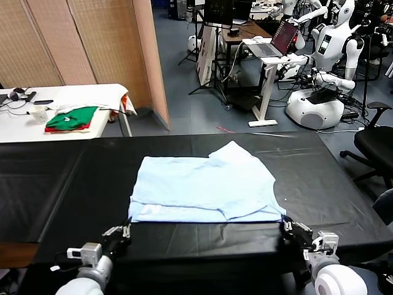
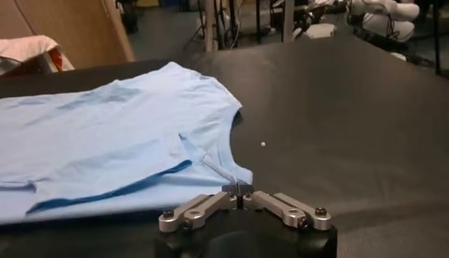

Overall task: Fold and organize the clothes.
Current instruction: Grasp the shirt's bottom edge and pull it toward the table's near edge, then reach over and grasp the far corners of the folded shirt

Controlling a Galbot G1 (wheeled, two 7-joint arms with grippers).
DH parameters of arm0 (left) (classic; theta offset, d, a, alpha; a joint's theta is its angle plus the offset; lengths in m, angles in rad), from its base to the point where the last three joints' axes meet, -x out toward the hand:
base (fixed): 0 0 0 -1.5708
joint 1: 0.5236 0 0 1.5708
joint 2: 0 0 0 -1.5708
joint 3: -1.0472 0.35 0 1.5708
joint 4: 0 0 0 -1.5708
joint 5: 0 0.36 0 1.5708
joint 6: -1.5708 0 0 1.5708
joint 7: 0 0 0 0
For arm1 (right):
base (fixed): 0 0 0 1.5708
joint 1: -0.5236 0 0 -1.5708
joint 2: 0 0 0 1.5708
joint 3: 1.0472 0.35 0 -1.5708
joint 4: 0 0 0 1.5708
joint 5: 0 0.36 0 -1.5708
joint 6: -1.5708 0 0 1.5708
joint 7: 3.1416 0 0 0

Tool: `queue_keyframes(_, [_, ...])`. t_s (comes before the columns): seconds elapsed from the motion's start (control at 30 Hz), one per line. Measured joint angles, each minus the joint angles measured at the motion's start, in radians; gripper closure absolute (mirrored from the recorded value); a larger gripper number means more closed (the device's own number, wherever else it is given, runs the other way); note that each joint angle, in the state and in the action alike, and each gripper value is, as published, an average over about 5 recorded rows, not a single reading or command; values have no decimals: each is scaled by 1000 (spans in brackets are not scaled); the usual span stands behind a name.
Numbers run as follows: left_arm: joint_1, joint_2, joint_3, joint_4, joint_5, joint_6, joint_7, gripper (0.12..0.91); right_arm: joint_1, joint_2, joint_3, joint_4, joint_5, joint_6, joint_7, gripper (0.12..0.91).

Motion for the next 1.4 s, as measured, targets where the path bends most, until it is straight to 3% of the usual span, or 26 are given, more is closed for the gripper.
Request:
queue_keyframes(0.27, [75, 29, -44, -68, 17, 29, -18, 883, -69, -8, -8, 84, -10, -69, 8, 885])
queue_keyframes(0.53, [172, 1, -54, -142, 32, 59, -43, 883, -79, -21, -20, 97, -29, -77, 6, 882])
queue_keyframes(0.67, [213, -16, -57, -176, 45, 72, -47, 879, -74, -36, -18, 103, -27, -89, 3, 784])
queue_keyframes(0.77, [234, -24, -61, -197, 48, 90, -50, 798, -77, -50, -11, 115, -22, -112, 2, 620])
queue_keyframes(0.93, [261, -32, -70, -225, 54, 115, -68, 495, -92, -74, 2, 150, 3, -156, 11, 302])
queue_keyframes(1.03, [276, -37, -79, -241, 55, 131, -86, 306, -95, -82, 11, 181, 21, -178, 18, 166])
queue_keyframes(1.13, [284, -45, -90, -262, 56, 149, -108, 169, -86, -83, 20, 209, 41, -183, 19, 125])
queue_keyframes(1.2, [280, -50, -99, -275, 51, 155, -127, 135, -72, -84, 24, 219, 57, -176, 19, 120])
queue_keyframes(1.4, [223, -39, -136, -282, -52, 121, -139, 124, 69, -105, -6, 171, 66, -149, 25, 118])
